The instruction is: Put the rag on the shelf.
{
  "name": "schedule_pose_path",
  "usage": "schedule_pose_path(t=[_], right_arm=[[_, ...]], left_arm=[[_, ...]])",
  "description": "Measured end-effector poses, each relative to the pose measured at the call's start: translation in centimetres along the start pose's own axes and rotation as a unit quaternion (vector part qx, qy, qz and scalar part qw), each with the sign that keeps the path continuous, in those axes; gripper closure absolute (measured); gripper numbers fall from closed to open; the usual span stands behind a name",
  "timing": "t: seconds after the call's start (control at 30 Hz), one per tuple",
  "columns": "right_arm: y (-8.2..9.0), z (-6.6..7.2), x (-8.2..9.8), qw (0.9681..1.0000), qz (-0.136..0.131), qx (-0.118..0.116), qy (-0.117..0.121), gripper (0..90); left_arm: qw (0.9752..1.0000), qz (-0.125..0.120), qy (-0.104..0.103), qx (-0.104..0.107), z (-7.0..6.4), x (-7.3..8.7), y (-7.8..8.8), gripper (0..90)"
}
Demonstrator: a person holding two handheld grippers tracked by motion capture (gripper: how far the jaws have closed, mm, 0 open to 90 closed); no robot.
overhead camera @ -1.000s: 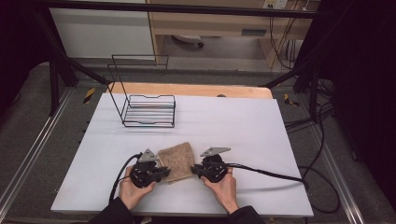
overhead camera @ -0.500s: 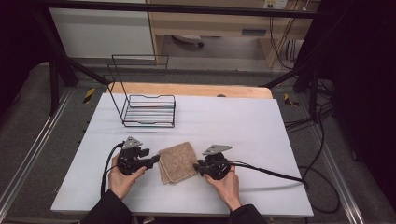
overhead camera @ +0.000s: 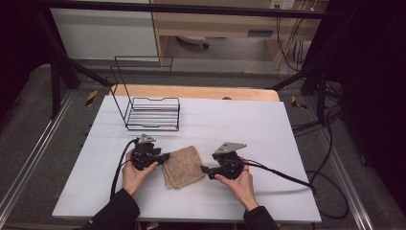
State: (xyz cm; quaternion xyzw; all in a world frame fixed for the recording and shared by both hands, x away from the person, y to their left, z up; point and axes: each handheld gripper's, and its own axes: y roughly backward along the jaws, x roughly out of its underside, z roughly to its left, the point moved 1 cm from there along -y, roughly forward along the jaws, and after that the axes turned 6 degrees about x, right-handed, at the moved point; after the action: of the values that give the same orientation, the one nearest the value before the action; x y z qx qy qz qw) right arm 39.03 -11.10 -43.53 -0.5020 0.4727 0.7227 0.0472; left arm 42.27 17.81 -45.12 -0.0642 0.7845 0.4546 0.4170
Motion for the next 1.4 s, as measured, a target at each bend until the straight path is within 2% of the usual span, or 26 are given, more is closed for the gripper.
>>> schedule_pose_path(t=[0.2,0.27,0.33,0.53,0.73,0.8,0.9,1.1,1.17,1.4], right_arm=[[0.2,-0.6,-0.2,1.0000,0.001,0.002,-0.004,23.2],[0.2,-0.7,-0.2,1.0000,0.000,0.003,-0.003,22.8],[0.3,-0.7,-0.2,1.0000,0.003,0.002,-0.005,21.8],[-0.1,-1.0,-0.3,0.9999,0.004,-0.003,-0.011,18.9],[-0.7,-1.4,-1.1,0.9998,-0.007,-0.002,-0.017,19.5],[-1.0,-1.6,-1.6,0.9998,-0.013,0.001,-0.018,21.3],[-1.8,-1.6,-2.5,0.9991,-0.027,-0.002,-0.033,24.6],[-3.9,-1.6,-4.1,0.9996,-0.016,0.009,-0.020,33.9],[-4.7,-1.4,-4.4,0.9996,-0.009,0.010,-0.024,38.0],[-7.4,-1.0,-4.7,0.9996,0.023,0.005,-0.019,50.5]], left_arm=[[0.9998,0.005,0.000,0.017,-0.1,0.2,-0.7,62.7],[0.9998,0.006,0.000,0.017,-0.2,0.1,-0.8,63.5],[0.9997,0.007,0.003,0.025,-0.2,0.1,-0.8,68.4],[0.9997,0.004,-0.007,0.023,-0.6,0.1,-1.0,78.4],[0.9997,0.007,-0.013,0.020,-0.7,0.1,-1.1,81.3],[0.9997,0.009,-0.017,0.018,-0.7,0.1,-1.1,81.3],[0.9995,0.010,-0.025,0.017,-0.8,0.1,-1.1,81.1],[0.9994,0.010,-0.029,0.017,-0.7,0.1,-1.1,80.7],[0.9993,0.010,-0.030,0.017,-0.7,0.1,-1.1,80.6],[0.9991,0.011,-0.039,0.012,-0.8,0.2,-1.1,80.3]])
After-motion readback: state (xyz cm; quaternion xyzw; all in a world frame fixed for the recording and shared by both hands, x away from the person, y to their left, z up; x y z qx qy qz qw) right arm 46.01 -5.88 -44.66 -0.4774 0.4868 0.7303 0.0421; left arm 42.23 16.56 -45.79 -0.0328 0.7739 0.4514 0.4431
